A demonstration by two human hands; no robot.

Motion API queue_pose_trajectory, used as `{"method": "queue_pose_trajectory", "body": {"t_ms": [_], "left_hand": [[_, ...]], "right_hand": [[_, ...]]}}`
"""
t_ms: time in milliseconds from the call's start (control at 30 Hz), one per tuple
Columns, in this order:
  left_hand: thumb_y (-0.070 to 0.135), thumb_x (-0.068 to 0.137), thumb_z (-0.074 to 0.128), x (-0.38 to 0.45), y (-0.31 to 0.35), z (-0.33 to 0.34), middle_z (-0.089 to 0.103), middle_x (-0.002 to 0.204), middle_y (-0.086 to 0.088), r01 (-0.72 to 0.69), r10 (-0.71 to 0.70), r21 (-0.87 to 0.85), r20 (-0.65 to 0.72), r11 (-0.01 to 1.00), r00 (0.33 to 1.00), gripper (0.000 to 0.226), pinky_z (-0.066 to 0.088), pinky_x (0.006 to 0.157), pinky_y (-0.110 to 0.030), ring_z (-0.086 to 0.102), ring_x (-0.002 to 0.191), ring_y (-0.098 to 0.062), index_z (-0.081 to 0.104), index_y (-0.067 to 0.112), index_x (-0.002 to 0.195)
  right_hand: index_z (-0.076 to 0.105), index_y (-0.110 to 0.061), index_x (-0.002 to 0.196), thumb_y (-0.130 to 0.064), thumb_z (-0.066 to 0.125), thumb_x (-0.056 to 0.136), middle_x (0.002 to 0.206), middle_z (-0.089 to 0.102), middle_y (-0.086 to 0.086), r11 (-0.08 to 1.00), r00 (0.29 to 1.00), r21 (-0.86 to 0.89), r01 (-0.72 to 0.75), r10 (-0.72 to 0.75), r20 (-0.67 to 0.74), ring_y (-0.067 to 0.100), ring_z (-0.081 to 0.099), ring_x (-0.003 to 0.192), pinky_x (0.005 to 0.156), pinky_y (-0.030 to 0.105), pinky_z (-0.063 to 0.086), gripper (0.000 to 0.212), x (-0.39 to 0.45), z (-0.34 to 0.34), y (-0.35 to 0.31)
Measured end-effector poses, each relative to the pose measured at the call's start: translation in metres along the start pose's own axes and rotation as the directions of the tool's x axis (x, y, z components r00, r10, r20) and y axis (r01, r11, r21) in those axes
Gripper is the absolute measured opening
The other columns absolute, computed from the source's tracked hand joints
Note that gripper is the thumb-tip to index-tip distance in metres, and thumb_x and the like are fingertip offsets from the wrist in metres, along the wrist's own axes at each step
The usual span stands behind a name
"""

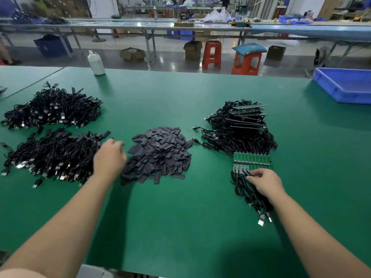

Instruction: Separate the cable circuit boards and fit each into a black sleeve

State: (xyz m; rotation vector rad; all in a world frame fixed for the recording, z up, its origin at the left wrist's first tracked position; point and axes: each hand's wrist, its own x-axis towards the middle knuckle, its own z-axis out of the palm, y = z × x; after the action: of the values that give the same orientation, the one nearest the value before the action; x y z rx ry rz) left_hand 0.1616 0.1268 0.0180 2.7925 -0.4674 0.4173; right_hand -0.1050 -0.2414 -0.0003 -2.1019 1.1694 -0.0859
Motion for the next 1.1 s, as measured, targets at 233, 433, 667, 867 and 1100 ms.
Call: {"method": "queue_pose_trajectory", "body": {"t_ms": [233, 433, 667, 867, 1100], "left_hand": [[0.032, 0.094, 0.062, -0.055, 0.138, 0.030, 0.070, 0.102, 0.014, 0.035, 0.248, -0.567, 0.414, 0.823, 0.876, 0.023, 0.052, 0.082, -0.022, 0.060, 0.080, 0.008, 0.069, 0.028, 0.115], [0.036, 0.092, 0.066, -0.085, 0.206, 0.049, 0.068, 0.114, -0.002, 0.469, 0.214, -0.730, 0.627, 0.498, 0.749, 0.039, 0.051, 0.097, -0.039, 0.064, 0.101, -0.017, 0.061, 0.016, 0.125], [0.026, 0.093, 0.067, -0.090, 0.225, 0.034, 0.072, 0.080, -0.009, 0.284, 0.285, -0.803, 0.479, 0.524, 0.831, 0.017, 0.049, 0.068, -0.032, 0.054, 0.065, -0.014, 0.071, 0.015, 0.080], [0.032, 0.091, 0.066, -0.097, 0.236, 0.018, 0.050, 0.057, 0.010, 0.039, 0.338, -0.775, 0.319, 0.630, 0.886, 0.022, 0.031, 0.052, -0.023, 0.038, 0.053, -0.008, 0.061, 0.022, 0.073], [0.027, 0.089, 0.063, -0.102, 0.241, 0.013, 0.059, 0.062, 0.011, 0.073, 0.228, -0.740, 0.297, 0.669, 0.927, 0.013, 0.037, 0.053, -0.023, 0.044, 0.052, -0.004, 0.068, 0.020, 0.080]], "right_hand": [[0.065, -0.025, 0.095, -0.010, 0.068, 0.089, 0.098, 0.071, -0.002, 0.951, 0.992, 0.300, 0.077, -0.104, 0.076, 0.016, 0.066, 0.090, 0.068, 0.024, 0.047, 0.016, -0.008, 0.009, -0.017], [0.068, -0.026, 0.100, -0.016, 0.069, 0.089, 0.096, 0.071, -0.007, 0.909, 0.954, 0.356, 0.218, -0.275, 0.118, 0.007, 0.065, 0.093, 0.082, 0.024, 0.048, 0.015, -0.029, 0.007, -0.032], [0.061, -0.028, 0.099, -0.042, 0.068, 0.088, 0.102, 0.059, -0.012, 0.910, 0.920, 0.134, 0.393, -0.388, -0.060, 0.005, 0.057, 0.094, 0.079, 0.025, 0.041, 0.020, -0.038, 0.004, -0.032], [0.072, -0.032, 0.097, -0.032, 0.069, 0.090, 0.077, 0.068, -0.017, 0.880, 0.898, 0.182, 0.439, -0.435, -0.066, 0.011, 0.063, 0.072, 0.063, 0.019, 0.046, 0.008, -0.040, -0.002, -0.047], [0.076, -0.027, 0.087, -0.029, 0.068, 0.090, 0.058, 0.060, -0.017, 0.875, 0.871, 0.056, 0.480, -0.469, -0.146, -0.007, 0.054, 0.055, 0.050, 0.010, 0.037, 0.008, -0.046, 0.004, -0.053]]}}
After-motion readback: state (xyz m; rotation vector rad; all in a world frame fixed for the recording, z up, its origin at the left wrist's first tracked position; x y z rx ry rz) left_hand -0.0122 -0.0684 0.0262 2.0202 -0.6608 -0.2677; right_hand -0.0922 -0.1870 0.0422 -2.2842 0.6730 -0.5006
